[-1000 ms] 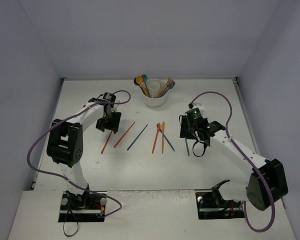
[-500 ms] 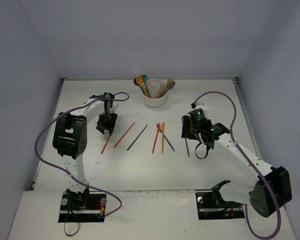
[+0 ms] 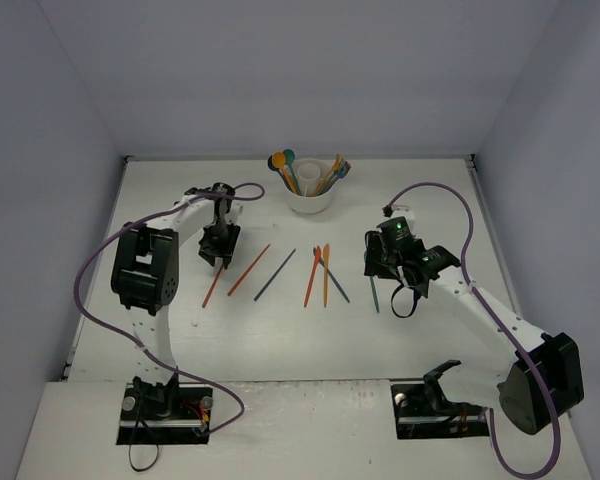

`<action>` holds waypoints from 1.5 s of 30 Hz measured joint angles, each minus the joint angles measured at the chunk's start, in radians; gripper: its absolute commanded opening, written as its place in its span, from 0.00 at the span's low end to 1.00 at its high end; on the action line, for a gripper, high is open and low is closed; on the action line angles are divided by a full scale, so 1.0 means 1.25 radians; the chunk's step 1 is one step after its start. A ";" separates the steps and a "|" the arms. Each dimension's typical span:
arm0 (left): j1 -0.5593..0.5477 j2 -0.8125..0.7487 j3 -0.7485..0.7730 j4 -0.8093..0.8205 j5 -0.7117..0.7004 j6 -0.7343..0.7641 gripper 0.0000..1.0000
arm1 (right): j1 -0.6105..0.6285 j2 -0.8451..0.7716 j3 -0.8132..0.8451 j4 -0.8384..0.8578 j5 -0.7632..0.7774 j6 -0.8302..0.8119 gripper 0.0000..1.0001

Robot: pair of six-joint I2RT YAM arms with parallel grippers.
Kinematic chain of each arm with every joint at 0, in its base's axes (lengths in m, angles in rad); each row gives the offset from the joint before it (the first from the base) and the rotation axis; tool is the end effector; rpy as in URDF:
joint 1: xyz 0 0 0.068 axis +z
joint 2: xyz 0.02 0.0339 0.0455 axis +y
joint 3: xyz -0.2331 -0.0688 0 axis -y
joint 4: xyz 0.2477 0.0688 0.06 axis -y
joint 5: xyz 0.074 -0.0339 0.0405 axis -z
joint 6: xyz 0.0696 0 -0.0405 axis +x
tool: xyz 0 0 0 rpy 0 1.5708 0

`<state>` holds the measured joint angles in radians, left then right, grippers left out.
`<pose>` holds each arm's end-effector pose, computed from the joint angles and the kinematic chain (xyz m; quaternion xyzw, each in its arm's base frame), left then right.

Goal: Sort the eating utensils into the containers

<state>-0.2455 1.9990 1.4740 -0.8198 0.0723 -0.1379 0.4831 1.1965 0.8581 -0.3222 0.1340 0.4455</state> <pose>0.3803 -0.1005 0.1136 0.0575 0.9913 -0.0567 0.1038 0.2711 0.1317 0.2171 0.0126 0.8966 0.1426 0.4191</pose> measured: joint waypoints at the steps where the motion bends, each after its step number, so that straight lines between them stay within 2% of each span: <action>1: -0.001 0.004 0.004 0.000 0.002 0.000 0.33 | 0.000 0.000 0.000 0.000 0.000 -0.001 0.47; 4: -0.003 0.018 0.012 0.000 0.006 0.000 0.32 | -0.002 0.000 0.000 0.000 0.001 -0.001 0.47; 7: -0.004 0.028 0.020 -0.005 0.009 0.001 0.26 | -0.004 0.000 -0.001 0.000 0.001 -0.004 0.47; 14: -0.005 0.041 0.036 -0.013 0.020 0.004 0.01 | -0.005 0.000 -0.005 -0.001 0.007 -0.009 0.48; 26: -0.006 0.034 0.040 -0.006 0.036 0.006 0.00 | -0.009 0.000 -0.005 -0.001 0.007 -0.032 0.47; 31: -0.007 -0.030 0.083 0.015 0.049 -0.017 0.00 | -0.010 -0.005 -0.005 -0.002 0.007 -0.044 0.47; 39: -0.050 -0.205 0.181 0.252 0.065 -0.123 0.00 | -0.014 -0.078 -0.005 -0.003 0.007 -0.069 0.48; 45: -0.142 -0.178 0.243 0.516 0.057 -0.164 0.00 | -0.016 -0.114 0.001 -0.005 0.007 -0.097 0.48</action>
<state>-0.4226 1.7761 1.7774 -0.1744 0.1441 -0.3429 0.4633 1.0541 0.8599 -0.3278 0.1425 0.3248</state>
